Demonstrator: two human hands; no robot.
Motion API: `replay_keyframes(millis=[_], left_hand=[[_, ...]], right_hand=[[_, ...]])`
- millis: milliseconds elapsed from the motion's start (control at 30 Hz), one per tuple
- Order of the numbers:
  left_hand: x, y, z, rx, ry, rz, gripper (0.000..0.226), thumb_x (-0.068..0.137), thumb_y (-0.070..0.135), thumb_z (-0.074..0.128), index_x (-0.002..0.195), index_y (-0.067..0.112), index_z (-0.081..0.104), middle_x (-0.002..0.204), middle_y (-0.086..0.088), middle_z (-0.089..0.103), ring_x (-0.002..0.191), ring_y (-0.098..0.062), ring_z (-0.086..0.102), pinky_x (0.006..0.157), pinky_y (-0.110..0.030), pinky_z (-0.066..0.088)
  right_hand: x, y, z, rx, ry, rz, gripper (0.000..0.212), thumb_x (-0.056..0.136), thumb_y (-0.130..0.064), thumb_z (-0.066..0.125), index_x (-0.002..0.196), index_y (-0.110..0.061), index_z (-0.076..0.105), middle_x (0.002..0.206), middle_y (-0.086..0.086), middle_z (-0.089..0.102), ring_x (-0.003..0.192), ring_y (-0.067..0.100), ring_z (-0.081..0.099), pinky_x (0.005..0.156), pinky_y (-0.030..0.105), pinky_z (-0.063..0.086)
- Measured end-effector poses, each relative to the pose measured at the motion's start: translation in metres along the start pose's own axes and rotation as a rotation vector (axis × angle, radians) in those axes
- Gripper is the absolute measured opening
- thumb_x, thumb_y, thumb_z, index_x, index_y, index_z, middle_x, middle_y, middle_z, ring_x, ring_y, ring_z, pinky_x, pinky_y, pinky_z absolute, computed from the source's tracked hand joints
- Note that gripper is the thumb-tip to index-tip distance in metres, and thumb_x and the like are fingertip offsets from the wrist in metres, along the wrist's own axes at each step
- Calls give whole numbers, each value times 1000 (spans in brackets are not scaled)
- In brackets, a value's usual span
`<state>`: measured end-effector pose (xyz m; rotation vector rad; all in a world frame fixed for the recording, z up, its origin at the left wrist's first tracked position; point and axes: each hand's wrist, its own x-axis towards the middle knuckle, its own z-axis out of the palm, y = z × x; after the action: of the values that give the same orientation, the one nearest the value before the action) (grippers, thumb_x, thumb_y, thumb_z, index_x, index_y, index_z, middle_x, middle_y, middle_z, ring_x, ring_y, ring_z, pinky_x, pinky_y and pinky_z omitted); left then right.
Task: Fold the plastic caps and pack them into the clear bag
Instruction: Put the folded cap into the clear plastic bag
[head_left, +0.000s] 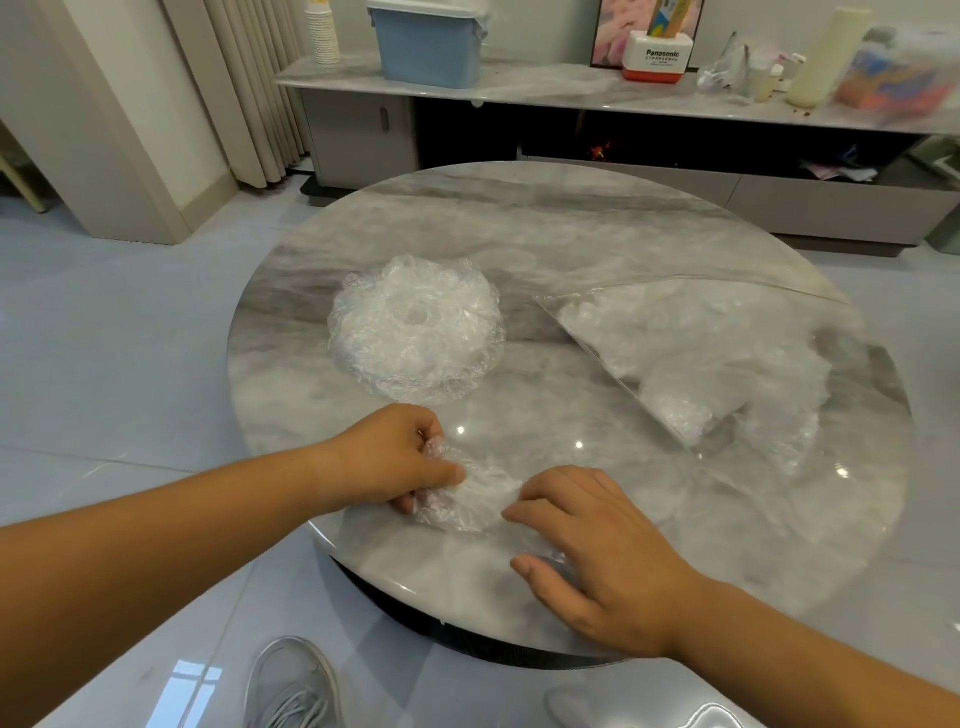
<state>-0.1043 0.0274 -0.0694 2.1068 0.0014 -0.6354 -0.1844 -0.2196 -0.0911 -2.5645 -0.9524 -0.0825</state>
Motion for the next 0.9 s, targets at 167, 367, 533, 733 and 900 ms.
replay_keyframes(millis=[167, 367, 533, 733, 900], left_hand=[[-6, 0, 13, 12, 44, 48, 28, 81, 16, 81, 81, 11, 54, 65, -4, 56, 50, -11, 56, 50, -26, 50], [-20, 11, 23, -291, -71, 5, 26, 88, 4, 73, 81, 9, 49, 64, -7, 54, 50, -13, 58, 49, -23, 51], [-24, 22, 25, -472, -177, 29, 17, 87, 6, 74, 99, 1, 63, 80, -12, 66, 69, -19, 67, 65, -30, 60], [-22, 20, 32, -417, -255, -5, 27, 96, -8, 48, 112, 1, 69, 107, -11, 74, 95, -26, 74, 84, -36, 61], [-23, 29, 35, -374, -347, -56, 44, 95, -13, 38, 119, 9, 68, 123, -3, 71, 102, -27, 73, 89, -40, 59]], right_hand=[[6, -13, 1, -95, -66, -4, 40, 102, -50, 44, 128, -24, 61, 136, -6, 53, 128, 15, 45, 111, 31, 28], [4, -12, 2, -95, -232, 33, 52, 103, -61, 26, 136, -33, 54, 142, -9, 41, 131, 13, 34, 112, 28, 17], [0, -7, -2, -59, -227, 19, 48, 101, -60, 28, 135, -38, 54, 131, -10, 36, 127, 9, 27, 113, 28, 14], [-16, 9, -12, 150, 36, 53, 27, 95, -35, 52, 118, -29, 66, 120, -19, 61, 129, 4, 46, 110, 37, 35], [-24, 9, -20, 134, 169, 71, 29, 95, -30, 55, 122, -26, 65, 134, -9, 55, 125, 9, 51, 101, 37, 43]])
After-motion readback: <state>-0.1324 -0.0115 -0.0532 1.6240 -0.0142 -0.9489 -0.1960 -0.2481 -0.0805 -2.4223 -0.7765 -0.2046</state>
